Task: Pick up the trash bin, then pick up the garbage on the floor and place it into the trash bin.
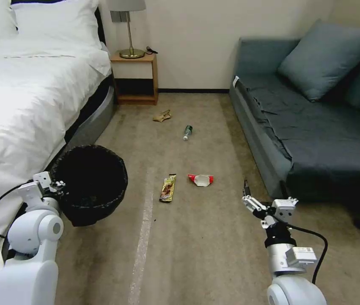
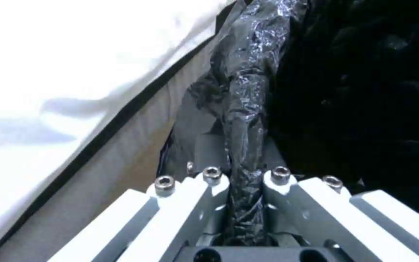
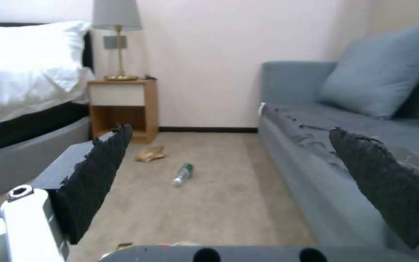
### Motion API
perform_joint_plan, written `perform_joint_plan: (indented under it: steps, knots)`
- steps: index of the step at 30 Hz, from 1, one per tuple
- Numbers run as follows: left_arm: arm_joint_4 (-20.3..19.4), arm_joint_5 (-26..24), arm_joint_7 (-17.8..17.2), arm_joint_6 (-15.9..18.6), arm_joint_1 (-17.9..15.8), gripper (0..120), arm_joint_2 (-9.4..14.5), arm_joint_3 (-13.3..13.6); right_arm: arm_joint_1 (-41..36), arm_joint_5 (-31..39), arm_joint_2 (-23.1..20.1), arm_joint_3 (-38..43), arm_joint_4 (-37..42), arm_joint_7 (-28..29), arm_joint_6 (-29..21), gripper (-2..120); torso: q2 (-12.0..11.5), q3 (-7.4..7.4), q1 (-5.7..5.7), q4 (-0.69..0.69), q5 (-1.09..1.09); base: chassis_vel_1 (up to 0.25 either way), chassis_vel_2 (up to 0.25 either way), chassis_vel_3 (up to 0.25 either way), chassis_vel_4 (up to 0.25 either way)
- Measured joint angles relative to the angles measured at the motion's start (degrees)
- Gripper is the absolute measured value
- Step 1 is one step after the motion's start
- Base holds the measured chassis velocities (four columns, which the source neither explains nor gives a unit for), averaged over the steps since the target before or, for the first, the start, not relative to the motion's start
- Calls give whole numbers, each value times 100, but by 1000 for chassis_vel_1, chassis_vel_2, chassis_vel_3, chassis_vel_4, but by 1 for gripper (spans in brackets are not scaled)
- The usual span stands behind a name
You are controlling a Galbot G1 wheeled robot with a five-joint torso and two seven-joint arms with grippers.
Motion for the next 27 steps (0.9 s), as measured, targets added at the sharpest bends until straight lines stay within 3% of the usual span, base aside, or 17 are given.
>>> perform_joint_plan:
  steps: [15,27]
  knots:
    - [38,41,55,-61,46,3,-61,-82,-7,-87,67,-219,-169,-199,160,100,0,-1,0,0,0,-9,7,10,-7]
    - [154,64,83,-100,-32,3,-62,-50,36,-128,114,-235,-217,-240,158,100,0,0,0,-1,0,-162,158,166,-157]
